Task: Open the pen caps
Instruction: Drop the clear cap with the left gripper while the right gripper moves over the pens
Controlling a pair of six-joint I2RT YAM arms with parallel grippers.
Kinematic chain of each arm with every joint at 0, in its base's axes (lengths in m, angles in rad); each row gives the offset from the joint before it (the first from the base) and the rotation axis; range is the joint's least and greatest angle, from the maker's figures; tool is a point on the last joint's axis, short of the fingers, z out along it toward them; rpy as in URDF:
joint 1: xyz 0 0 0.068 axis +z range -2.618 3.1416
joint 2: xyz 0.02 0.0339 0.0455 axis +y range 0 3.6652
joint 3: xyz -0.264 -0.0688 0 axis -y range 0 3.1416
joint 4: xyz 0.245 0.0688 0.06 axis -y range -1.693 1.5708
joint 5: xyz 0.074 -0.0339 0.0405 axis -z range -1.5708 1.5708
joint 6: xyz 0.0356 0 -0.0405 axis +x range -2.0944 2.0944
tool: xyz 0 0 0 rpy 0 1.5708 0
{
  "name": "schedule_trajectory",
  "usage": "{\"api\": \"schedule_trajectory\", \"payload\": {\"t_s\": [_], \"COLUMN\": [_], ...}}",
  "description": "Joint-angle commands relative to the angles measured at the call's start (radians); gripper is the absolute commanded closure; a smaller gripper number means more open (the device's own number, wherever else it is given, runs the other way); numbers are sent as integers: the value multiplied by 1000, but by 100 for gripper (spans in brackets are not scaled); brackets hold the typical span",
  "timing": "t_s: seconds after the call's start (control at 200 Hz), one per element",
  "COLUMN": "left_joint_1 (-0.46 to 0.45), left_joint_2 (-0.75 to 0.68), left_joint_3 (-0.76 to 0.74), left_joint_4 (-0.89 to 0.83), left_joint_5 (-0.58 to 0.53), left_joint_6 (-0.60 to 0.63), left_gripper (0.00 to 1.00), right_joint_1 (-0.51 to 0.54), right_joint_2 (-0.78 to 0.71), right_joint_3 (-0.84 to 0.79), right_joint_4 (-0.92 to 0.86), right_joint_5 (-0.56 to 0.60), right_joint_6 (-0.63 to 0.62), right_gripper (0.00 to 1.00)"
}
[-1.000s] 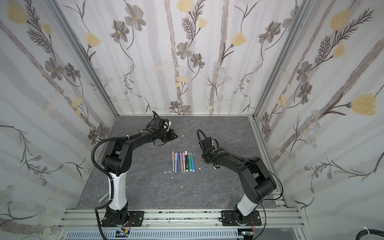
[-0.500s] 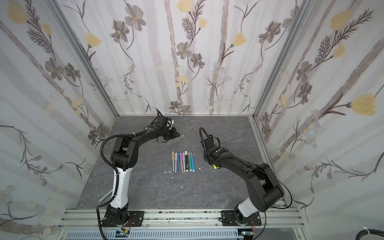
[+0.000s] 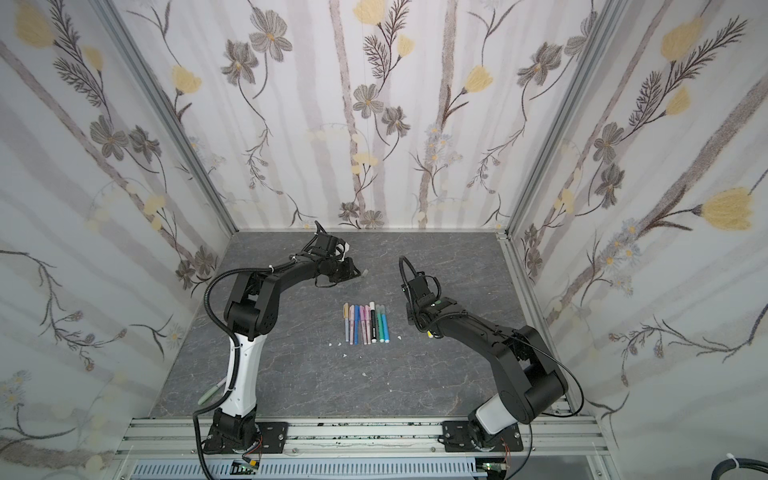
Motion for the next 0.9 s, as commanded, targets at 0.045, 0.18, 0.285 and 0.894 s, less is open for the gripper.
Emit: {"api": "schedule_trajectory", "payload": {"t_s": [0.045, 0.18, 0.285, 0.894], "left_joint_1": [0, 0, 1, 6], "left_joint_2": [5, 8, 5, -247], "left_joint_3": [1, 4, 3, -113], "left_joint_4": [7, 9, 7, 85], "left_joint_5": [8, 12, 12, 92], "left_joint_6": [-2, -4, -3, -55], "left_gripper": [80, 79, 78, 75], "right_joint_1": [1, 1, 2, 115], "right_joint_2": [3, 11, 12, 58], "right_joint_3": [-5, -4, -4, 8], "right_joint_4": [19, 20, 20, 106], "right_joint_5": [1, -1, -6, -179], "right_joint_6": [11, 12, 14, 95], "right_gripper": [63, 63, 63, 61]}}
